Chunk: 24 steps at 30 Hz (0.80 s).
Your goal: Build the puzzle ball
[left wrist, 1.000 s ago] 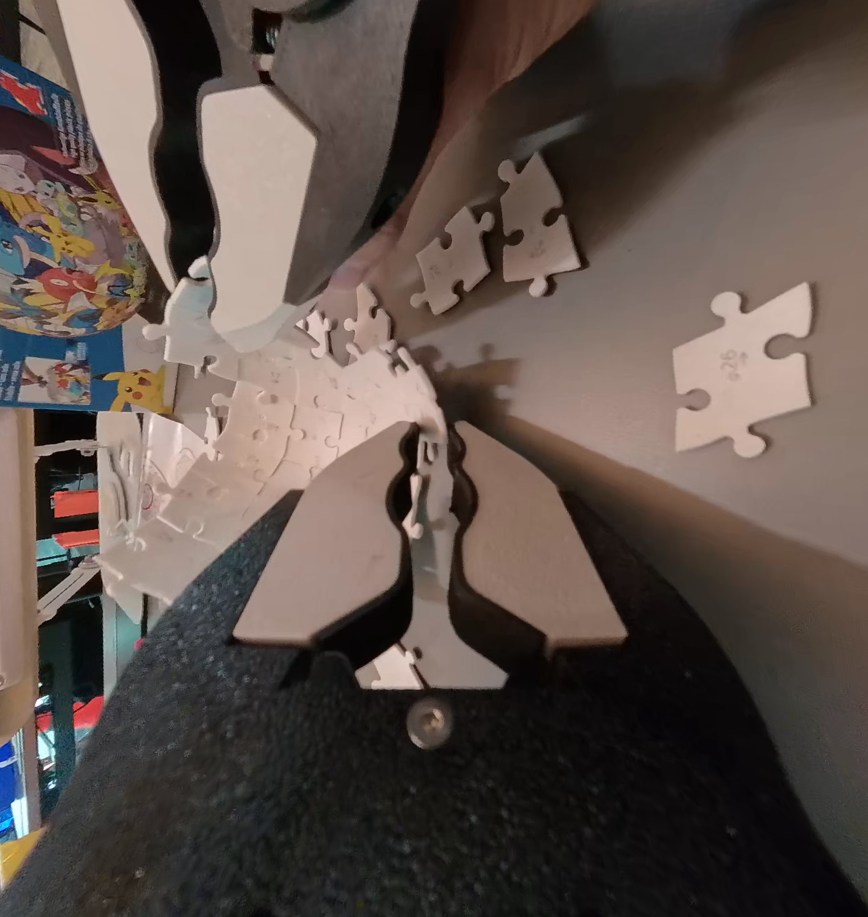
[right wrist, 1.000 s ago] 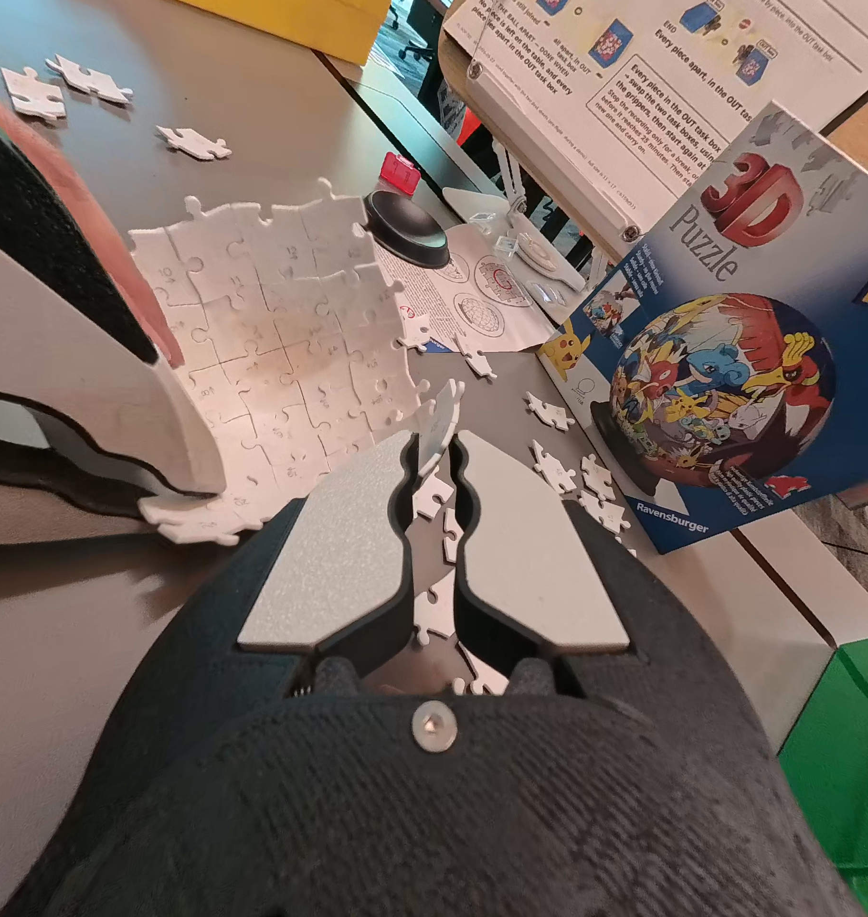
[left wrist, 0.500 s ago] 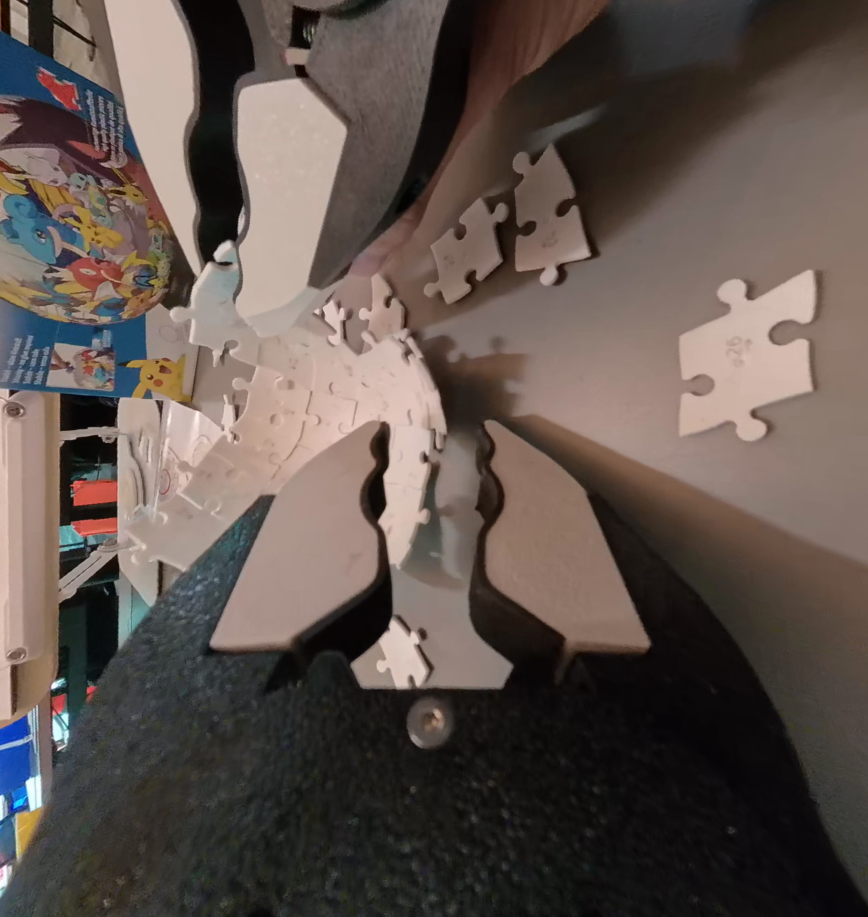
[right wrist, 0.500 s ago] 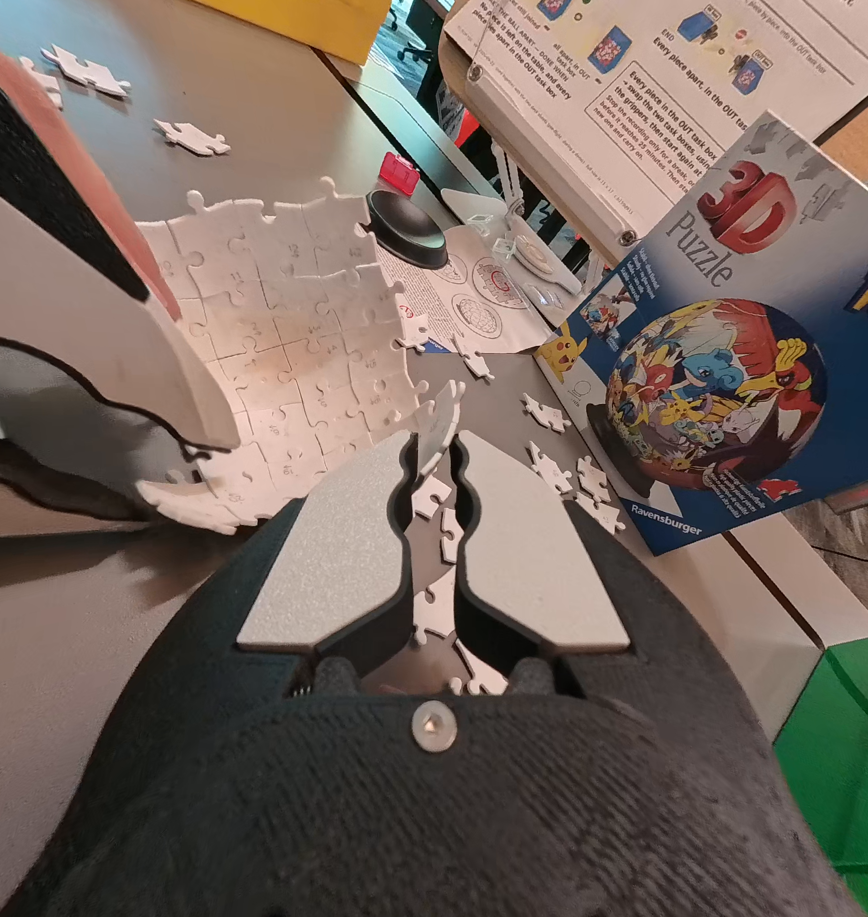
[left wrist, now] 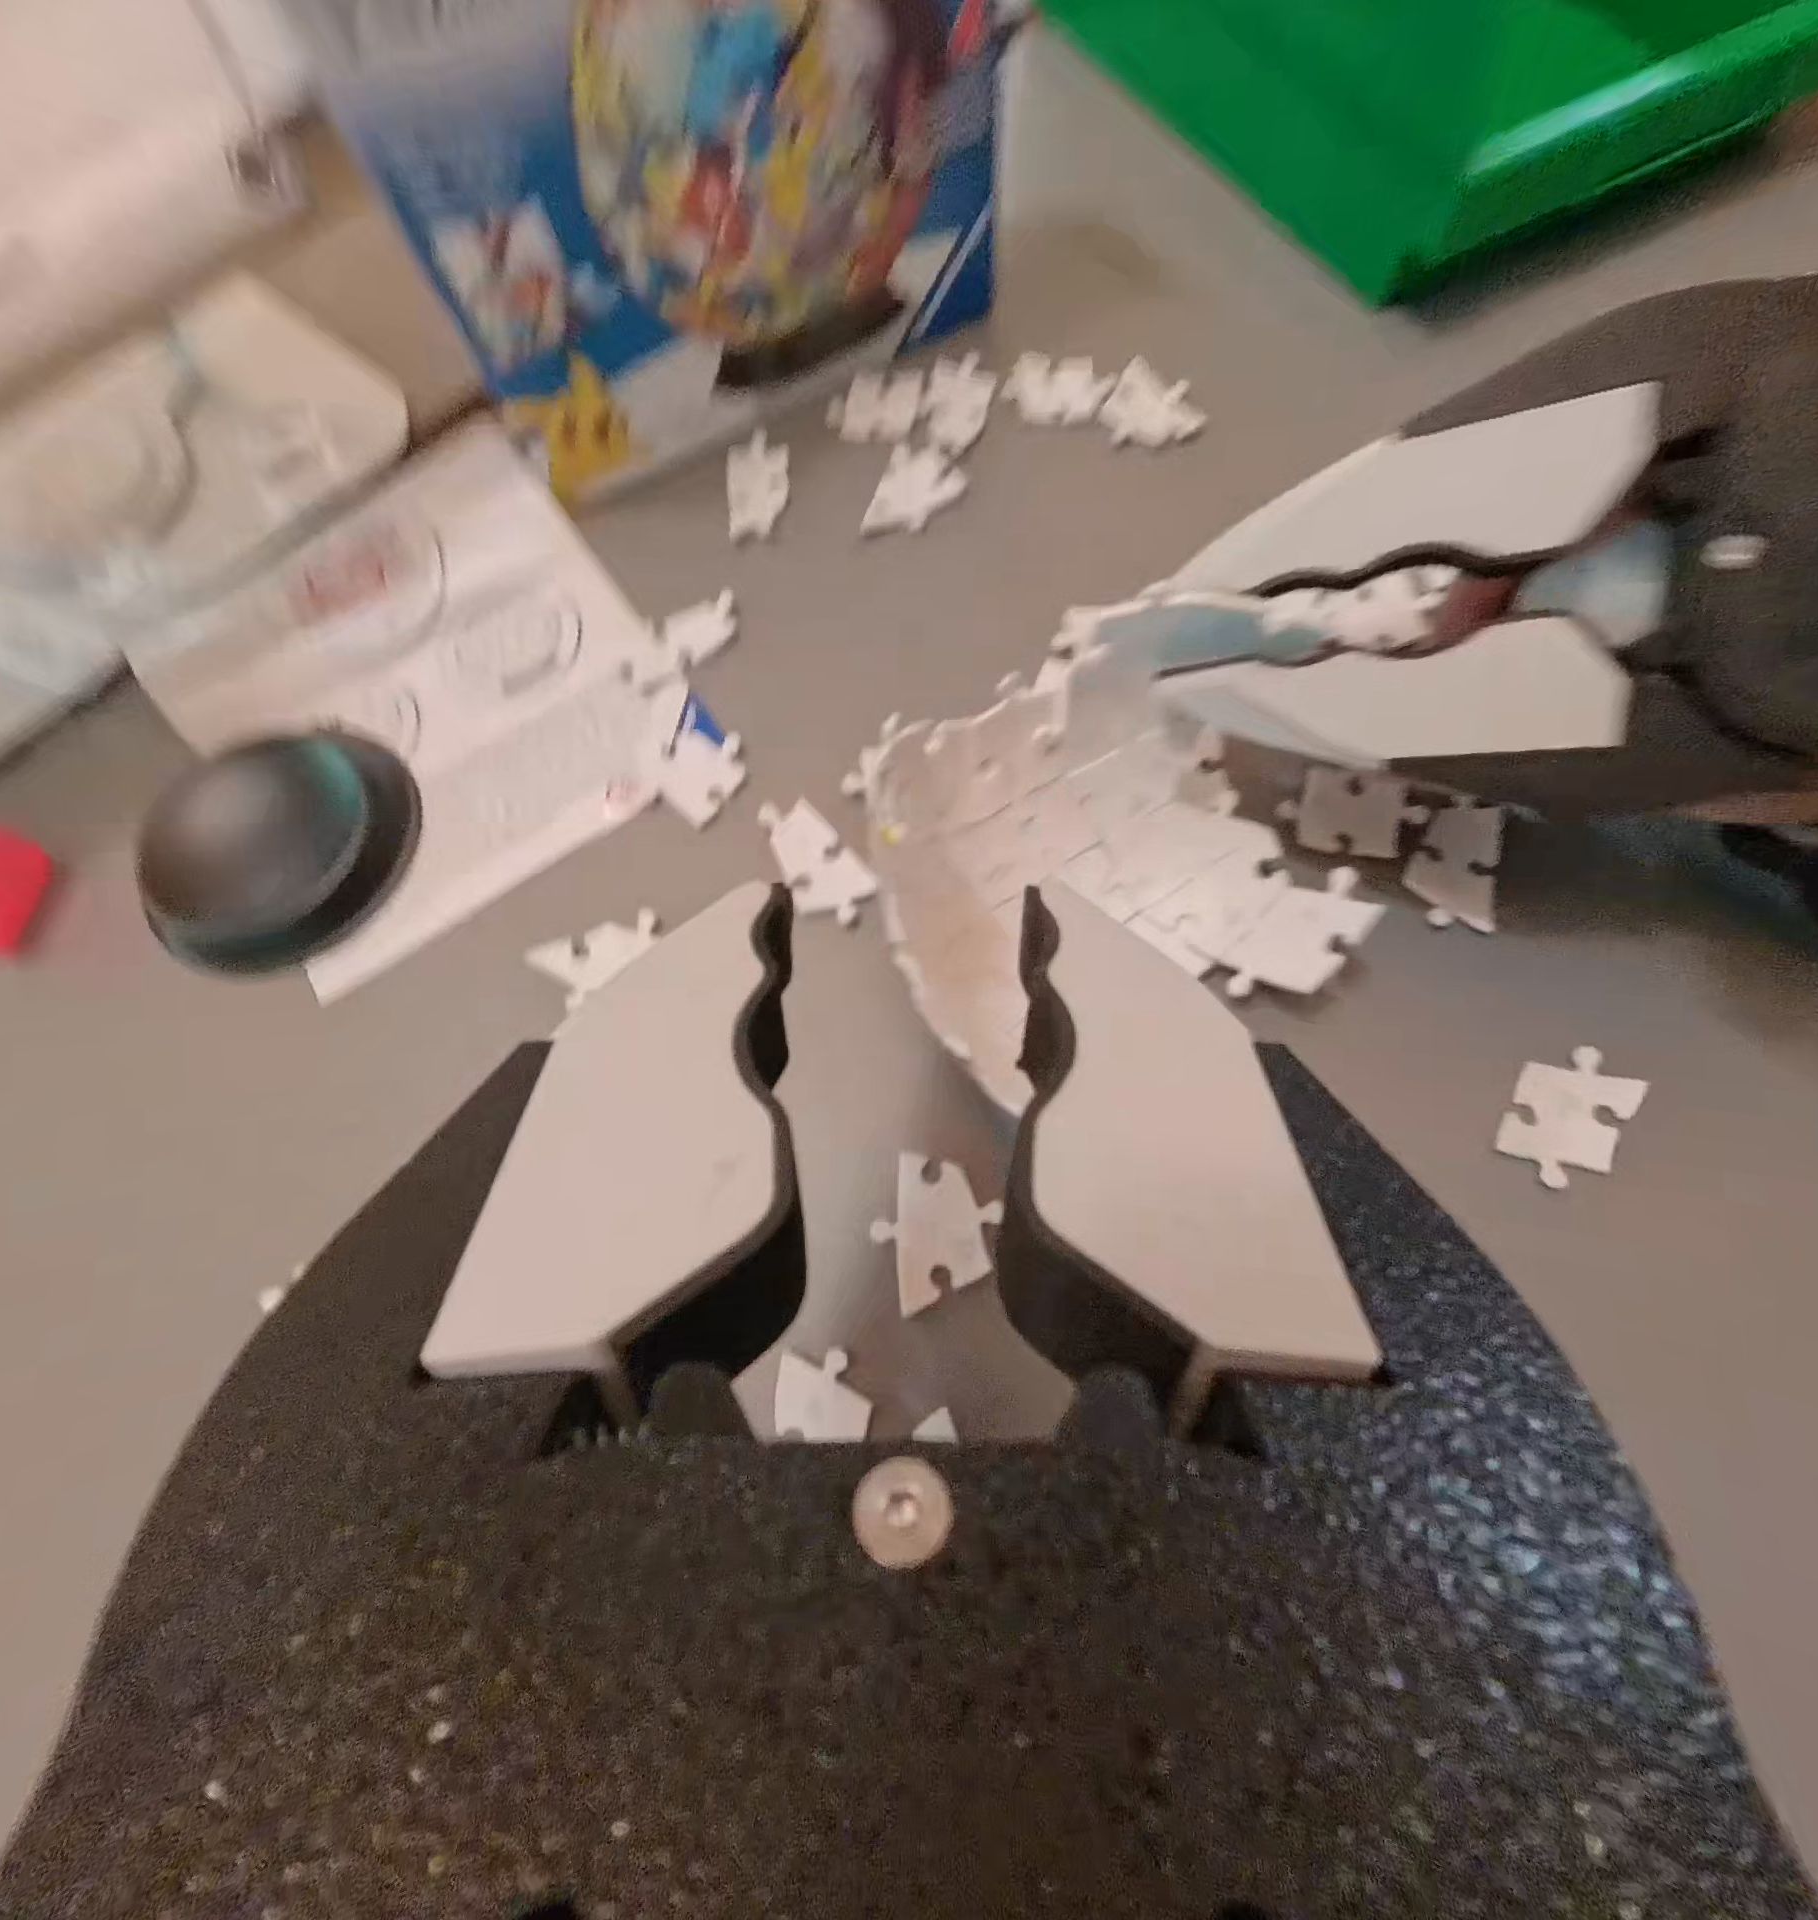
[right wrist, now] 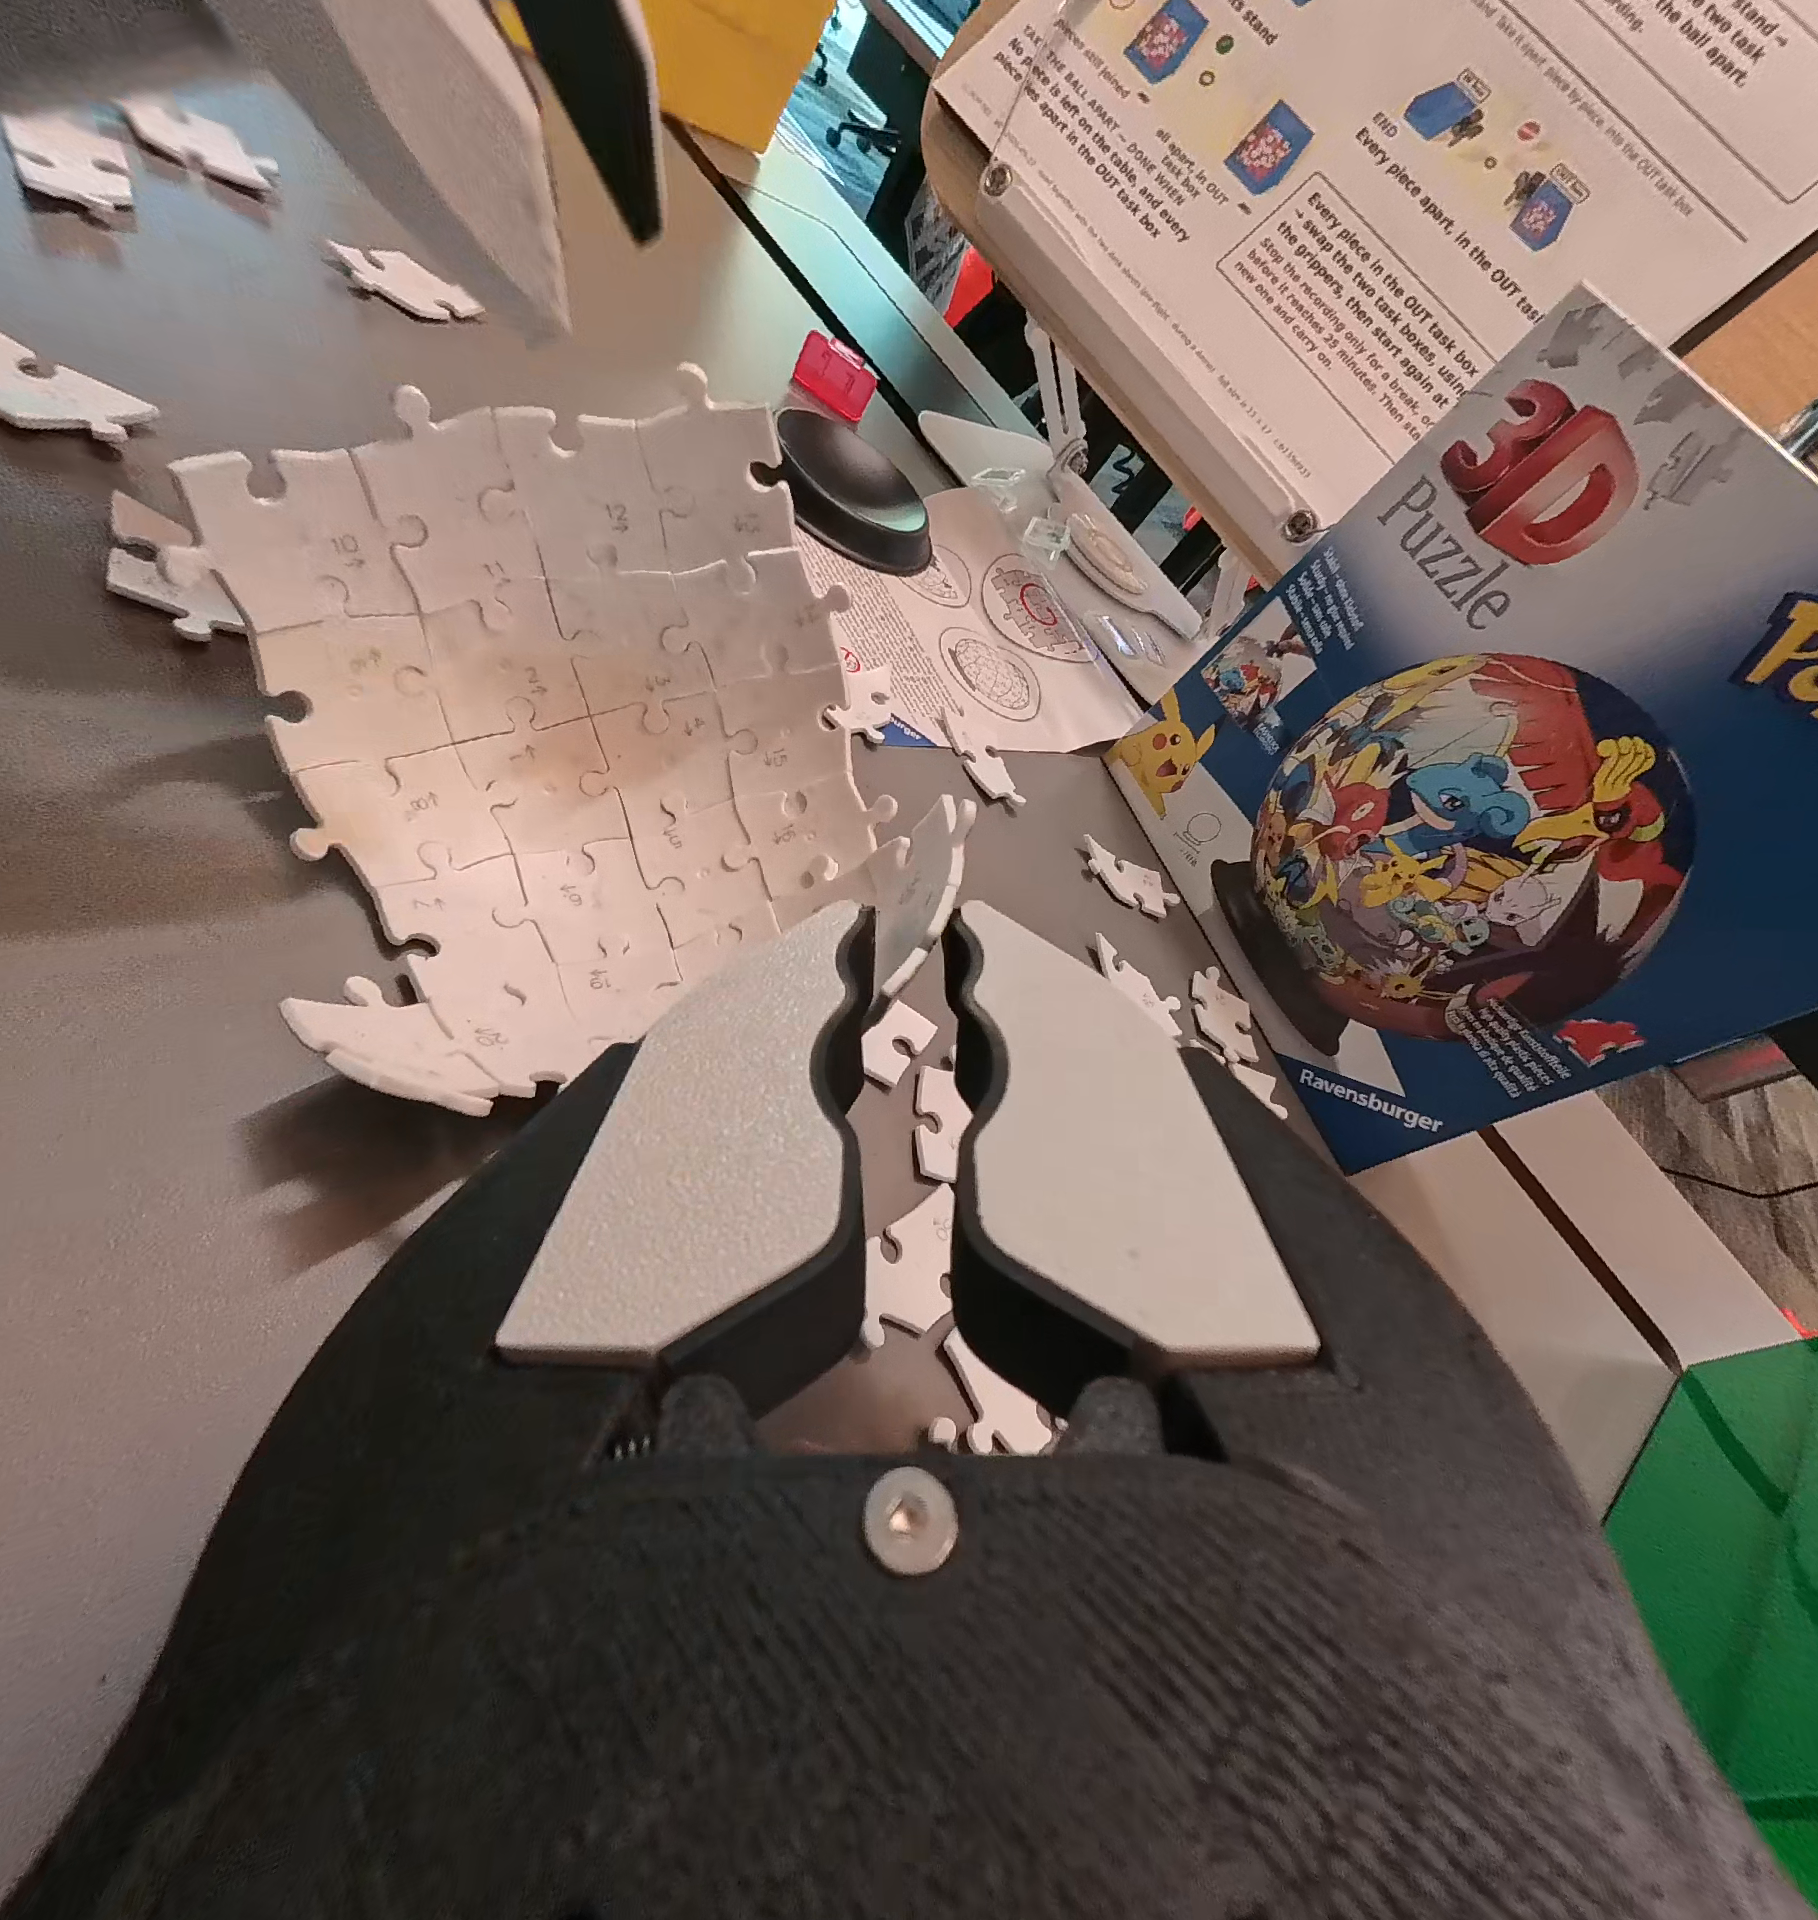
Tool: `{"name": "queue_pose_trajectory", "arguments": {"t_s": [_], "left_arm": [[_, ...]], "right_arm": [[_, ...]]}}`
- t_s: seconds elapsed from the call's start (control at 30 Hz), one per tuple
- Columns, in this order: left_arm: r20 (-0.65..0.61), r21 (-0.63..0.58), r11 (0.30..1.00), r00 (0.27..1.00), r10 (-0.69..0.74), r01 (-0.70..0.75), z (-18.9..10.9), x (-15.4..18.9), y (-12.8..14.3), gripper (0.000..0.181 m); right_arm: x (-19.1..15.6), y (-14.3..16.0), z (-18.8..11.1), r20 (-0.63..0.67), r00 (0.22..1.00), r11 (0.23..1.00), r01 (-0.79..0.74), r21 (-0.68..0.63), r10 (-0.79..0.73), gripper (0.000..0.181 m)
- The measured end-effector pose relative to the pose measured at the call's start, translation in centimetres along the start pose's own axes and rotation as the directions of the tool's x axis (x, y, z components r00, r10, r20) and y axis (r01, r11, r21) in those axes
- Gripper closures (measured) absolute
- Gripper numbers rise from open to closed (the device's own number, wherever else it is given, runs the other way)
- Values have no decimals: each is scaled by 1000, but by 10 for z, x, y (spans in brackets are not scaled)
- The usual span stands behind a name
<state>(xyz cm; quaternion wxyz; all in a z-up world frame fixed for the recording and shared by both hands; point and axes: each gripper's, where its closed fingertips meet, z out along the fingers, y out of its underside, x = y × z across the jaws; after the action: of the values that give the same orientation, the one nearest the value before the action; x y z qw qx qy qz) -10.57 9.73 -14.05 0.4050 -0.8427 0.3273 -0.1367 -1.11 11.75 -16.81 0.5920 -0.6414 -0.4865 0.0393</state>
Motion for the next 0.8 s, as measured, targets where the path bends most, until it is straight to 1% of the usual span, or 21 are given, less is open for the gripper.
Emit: {"name": "queue_pose_trajectory", "arguments": {"t_s": [0.07, 0.13, 0.2, 0.27, 0.33, 0.4, 0.53, 0.63, 0.7, 0.8], "left_arm": [[-51, -82, 991, 992, -114, 109, 13, -6, 10, 140], [-100, -154, 969, 973, -208, 191, 22, -3, 17, 140], [-101, -187, 958, 966, -239, 218, 28, -1, 21, 143], [-72, -217, 952, 969, -238, 218, 33, -1, 26, 148], [-39, -230, 951, 975, -219, 205, 37, -1, 29, 160], [-14, -210, 959, 980, -200, 192, 37, -2, 27, 177], [33, -180, 977, 993, -111, 115, 37, -1, 26, 179], [57, -142, 990, 998, 6, 2, 36, 3, 23, 179], [85, -106, 990, 991, 99, -89, 35, 5, 20, 179], [106, -43, 984, 979, 175, -171, 34, 10, 15, 179]], "right_arm": [[0, 0, 0, 1, 1000, 1000, -1, 2, 1, 169], [0, -1, -1, 2, 1000, 1000, -1, 5, 1, 168], [0, -1, -1, 3, 1000, 1000, -1, 5, 1, 168], [0, -1, -1, 5, 1000, 1000, -5, 6, 5, 168], [-1, -1, -1, 17, 1000, 1000, -18, 8, 18, 165], [-1, -3, -4, 46, 998, 999, -47, 20, 46, 160], [5, -8, -13, 92, 988, 991, -126, 37, 122, 147], [11, -19, -25, 150, 967, 974, -218, 62, 207, 141], [24, -32, -37, 160, 946, 947, -302, 112, 283, 142], [44, -49, -55, 163, 925, 916, -367, 164, 342, 146]]}}
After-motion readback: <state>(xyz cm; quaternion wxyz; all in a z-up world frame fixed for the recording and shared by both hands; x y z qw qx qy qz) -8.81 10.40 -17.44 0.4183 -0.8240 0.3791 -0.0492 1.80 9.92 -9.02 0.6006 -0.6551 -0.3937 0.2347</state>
